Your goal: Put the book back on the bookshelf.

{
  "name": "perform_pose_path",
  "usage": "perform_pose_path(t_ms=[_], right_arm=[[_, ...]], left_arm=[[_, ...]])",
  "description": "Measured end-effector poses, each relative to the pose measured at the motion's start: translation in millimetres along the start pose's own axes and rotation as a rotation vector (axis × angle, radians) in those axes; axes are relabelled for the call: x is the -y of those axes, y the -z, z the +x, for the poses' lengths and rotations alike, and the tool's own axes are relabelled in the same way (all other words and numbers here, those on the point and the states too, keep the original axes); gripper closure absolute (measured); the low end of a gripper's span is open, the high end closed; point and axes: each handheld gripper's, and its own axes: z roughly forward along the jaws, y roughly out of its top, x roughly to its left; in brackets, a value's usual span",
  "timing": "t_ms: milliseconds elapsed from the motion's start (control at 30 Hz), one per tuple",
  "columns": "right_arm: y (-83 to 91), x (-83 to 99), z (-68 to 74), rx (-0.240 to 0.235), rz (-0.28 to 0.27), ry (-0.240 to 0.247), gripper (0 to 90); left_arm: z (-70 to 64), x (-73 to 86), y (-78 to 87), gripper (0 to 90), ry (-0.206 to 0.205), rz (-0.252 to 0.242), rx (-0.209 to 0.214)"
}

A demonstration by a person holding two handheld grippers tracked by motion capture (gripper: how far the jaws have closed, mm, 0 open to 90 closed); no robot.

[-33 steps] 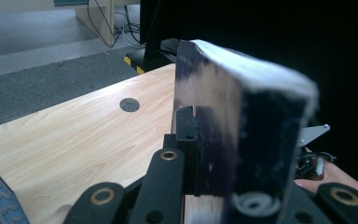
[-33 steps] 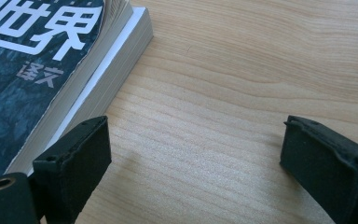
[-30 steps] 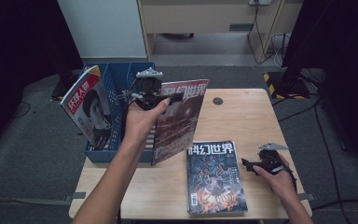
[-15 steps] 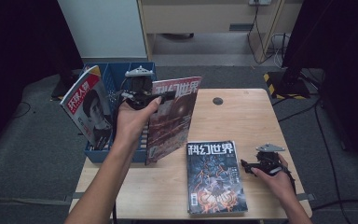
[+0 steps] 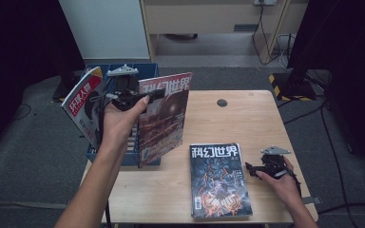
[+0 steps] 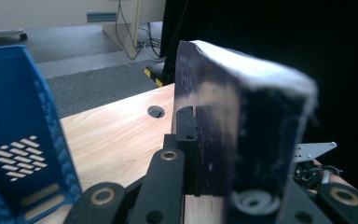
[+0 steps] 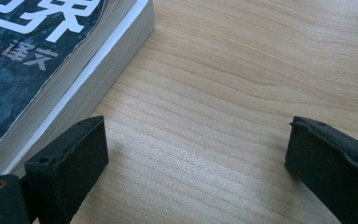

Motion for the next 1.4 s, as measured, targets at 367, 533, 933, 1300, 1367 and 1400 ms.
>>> perform_pose_path(t_ms=[367,533,933,1300,1367,1400], right_arm=[[-0.2,-0.1,0.4,0.003,0.001,0.0,5.5],[-0.2,-0.1,0.4,0.003,0.001,0.0,5.5],[-0.7,-0.4,0.7,0.001,0.005,0.001,4.7],[-0.7,-0.4,0.8,0.001,0.005,0.0,4.6],[-0.7,-0.5,0.8,0.002,0.006,0.0,4.5],[-0.7,-0.5,1.0,0.002,0.006,-0.001,4.5]], left_arm=[[9.5,-1.8,14.7,83.6,0.008,-0.013,-0.023],[14.9,-0.8,21.1,83.6,0.014,-0.017,-0.042],[23.6,0.4,38.5,83.7,0.023,-0.034,-0.074],[40.8,4.2,59.1,83.7,0.05,-0.045,-0.125],[44.4,5.7,62.2,83.7,0.054,-0.046,-0.135],[45.5,6.1,62.9,83.7,0.056,-0.047,-0.139]])
